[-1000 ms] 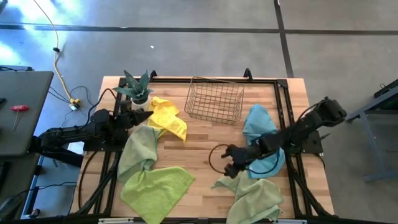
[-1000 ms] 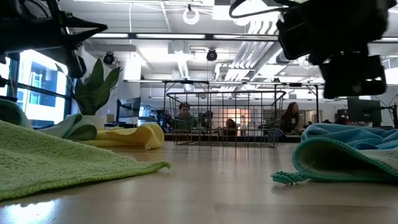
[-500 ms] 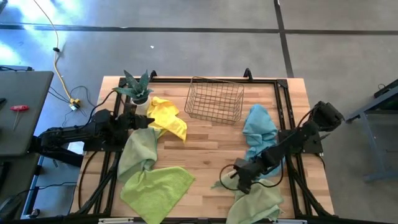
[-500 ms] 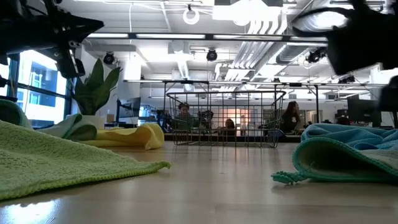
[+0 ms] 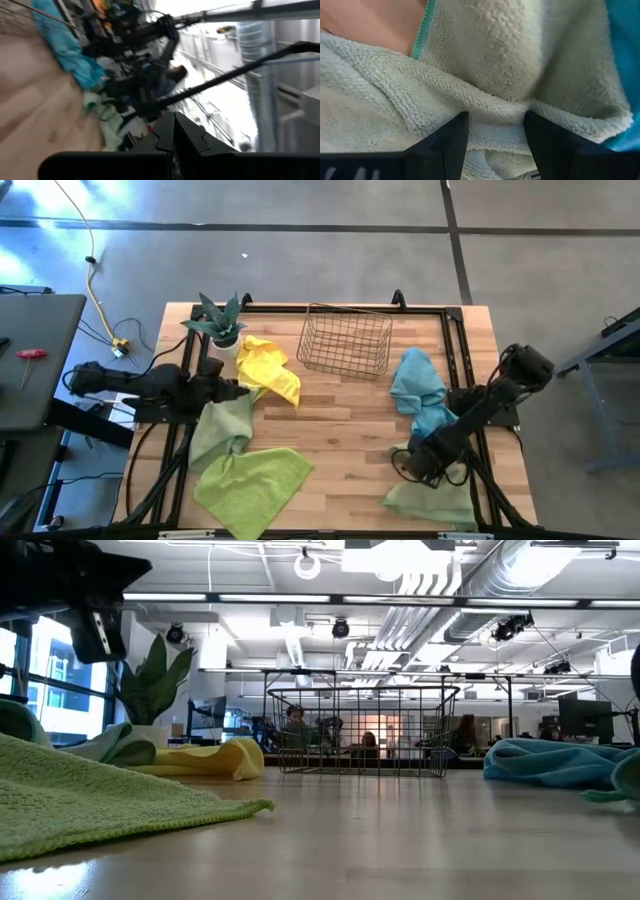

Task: Fold microfiber towels
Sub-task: Fold the bottom blue microfiber cloth

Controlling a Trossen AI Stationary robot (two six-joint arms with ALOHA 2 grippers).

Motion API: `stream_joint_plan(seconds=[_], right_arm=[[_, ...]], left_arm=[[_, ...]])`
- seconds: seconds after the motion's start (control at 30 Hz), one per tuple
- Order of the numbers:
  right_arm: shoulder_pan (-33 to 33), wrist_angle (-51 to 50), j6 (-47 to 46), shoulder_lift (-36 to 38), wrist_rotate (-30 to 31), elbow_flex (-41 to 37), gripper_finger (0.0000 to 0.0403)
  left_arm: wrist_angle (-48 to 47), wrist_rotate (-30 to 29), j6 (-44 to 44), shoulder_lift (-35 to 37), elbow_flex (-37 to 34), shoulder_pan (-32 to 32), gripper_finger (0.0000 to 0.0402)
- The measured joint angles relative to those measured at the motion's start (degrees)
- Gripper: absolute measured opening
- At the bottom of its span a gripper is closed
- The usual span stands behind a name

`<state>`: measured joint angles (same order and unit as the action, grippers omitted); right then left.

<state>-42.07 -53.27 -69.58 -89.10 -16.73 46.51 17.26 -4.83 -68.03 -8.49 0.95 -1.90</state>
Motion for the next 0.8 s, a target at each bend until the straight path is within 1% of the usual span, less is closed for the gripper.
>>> stream_joint_plan(seconds=[0.07, 0.17, 0.23, 0.33, 0.4, 0.47, 0.53, 0.63, 0.7, 0.8], right_arm=[[-0.61, -1.36, 0.12, 0.73, 2.92, 1.93, 0.0188], [-1.3, -3.73, 0.61, 1.77, 12.01, 6.63, 0.0188], [-1.42, -6.11, 0.61, 2.11, 18.91, 10.57, 0.0188], [-1.33, -8.71, 0.61, 2.18, 28.68, 16.79, 0.0188], [-1.31, -9.33, 0.59, 2.18, 34.71, 20.23, 0.0188], [-1.05, -9.25, 0.61, 2.18, 39.85, 23.17, 0.0188], [-0.62, -9.3, 0.61, 2.18, 43.41, 25.46, 0.0188], [0.43, -9.22, 0.59, 2.2, 46.76, 27.7, 0.0188], [1.33, -9.2, 1.03, 2.2, 47.14, 28.11, 0.0188], [2.83, -8.93, 1.51, 2.2, 46.56, 27.7, 0.0188]], left_arm=[[-0.01, -4.89, 1.27, -1.19, 0.0, -2.09, 0.0001], [-0.02, -11.31, 3.7, -3.26, 0.0, -4.87, 0.0001], [0.5, -11.88, 5.0, -4.78, 0.0, -6.56, 0.0001], [3.9, -10.07, 7.54, -7.05, -0.02, -9.22, 0.0001], [7.91, -10.2, 11.25, -8.81, 0.0, -11.07, 0.0001], [12.81, -11.98, 16.38, -10.28, 0.06, -12.61, 0.0001], [14.85, -13.69, 21.89, -11.67, 1.53, -13.77, 0.0001], [13.56, -12.89, 28.92, -13.77, 5.31, -15.04, 0.0001], [11.76, -10.98, 32.15, -15.93, 8.39, -15.77, 0.0001], [6.74, -8.06, 33.87, -20.19, 13.13, -17.2, 0.0001]])
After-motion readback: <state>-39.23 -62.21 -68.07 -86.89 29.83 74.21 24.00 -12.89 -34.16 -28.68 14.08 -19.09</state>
